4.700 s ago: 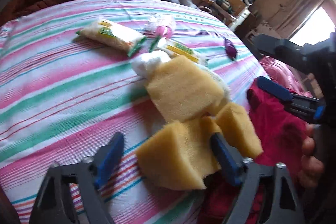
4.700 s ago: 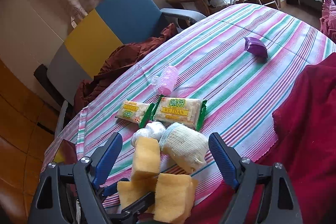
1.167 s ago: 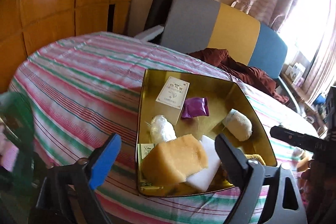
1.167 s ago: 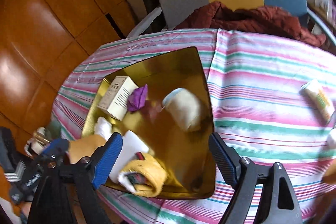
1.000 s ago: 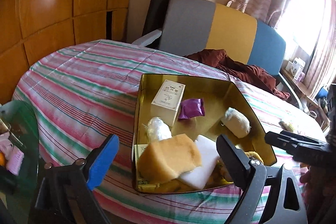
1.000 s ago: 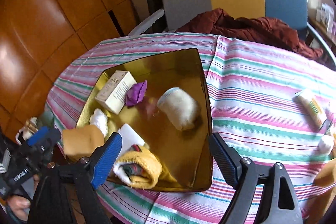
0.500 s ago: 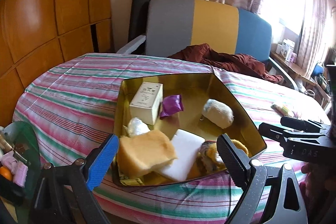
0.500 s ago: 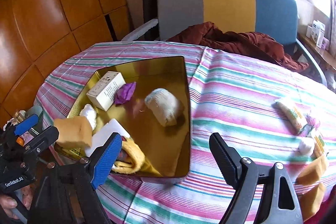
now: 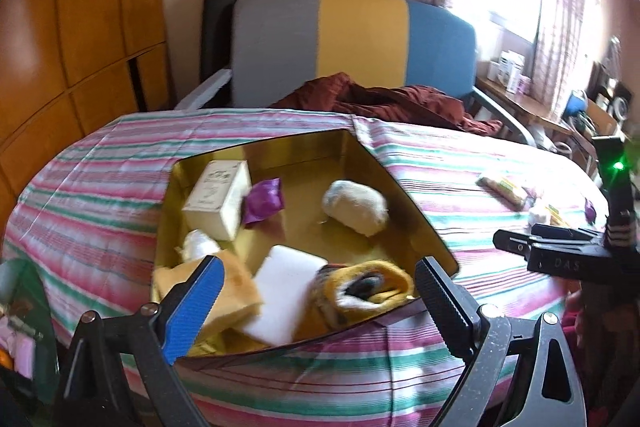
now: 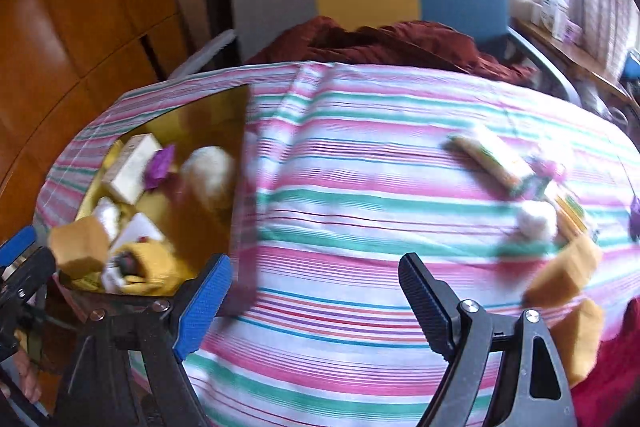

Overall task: Organize objects
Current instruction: 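Move both tools back to the remaining items on the cloth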

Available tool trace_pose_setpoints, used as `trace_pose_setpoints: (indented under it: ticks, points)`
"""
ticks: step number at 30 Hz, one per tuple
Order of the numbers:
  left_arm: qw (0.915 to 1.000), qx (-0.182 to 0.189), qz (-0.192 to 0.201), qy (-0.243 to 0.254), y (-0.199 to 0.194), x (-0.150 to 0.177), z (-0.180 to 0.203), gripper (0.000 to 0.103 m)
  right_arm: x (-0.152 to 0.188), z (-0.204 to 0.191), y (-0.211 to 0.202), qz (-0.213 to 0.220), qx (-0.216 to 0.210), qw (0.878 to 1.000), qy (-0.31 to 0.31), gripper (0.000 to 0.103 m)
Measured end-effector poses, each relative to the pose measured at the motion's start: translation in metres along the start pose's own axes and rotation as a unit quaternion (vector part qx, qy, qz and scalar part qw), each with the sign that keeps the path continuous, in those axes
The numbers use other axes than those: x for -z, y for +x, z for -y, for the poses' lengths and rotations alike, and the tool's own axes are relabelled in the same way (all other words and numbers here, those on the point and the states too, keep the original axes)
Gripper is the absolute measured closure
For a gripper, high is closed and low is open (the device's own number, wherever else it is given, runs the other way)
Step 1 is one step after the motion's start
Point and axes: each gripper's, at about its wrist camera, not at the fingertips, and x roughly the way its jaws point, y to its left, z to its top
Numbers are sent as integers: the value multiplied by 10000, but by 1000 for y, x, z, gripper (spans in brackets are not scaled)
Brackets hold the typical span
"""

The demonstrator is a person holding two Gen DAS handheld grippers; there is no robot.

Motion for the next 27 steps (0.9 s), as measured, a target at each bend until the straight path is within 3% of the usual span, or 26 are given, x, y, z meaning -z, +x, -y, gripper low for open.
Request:
trace_pose_setpoints:
  ticks: [8,16,22,27]
  points:
    - [9979,435,-81,475,10,-11,44,6,-5,82,-12,-91,499,9948,888,16]
    - [9910,877,-232,984,19,-13,92,6,-20,171,-29,-43,930,9780,1867,16]
    - [9859,1118,-363,1188,28,-16,117,6,-49,211,-20,-141,1371,9789,1512,16]
    - [9835,1265,-481,1204,40,-23,131,6,-77,234,13,-407,1605,9841,640,16]
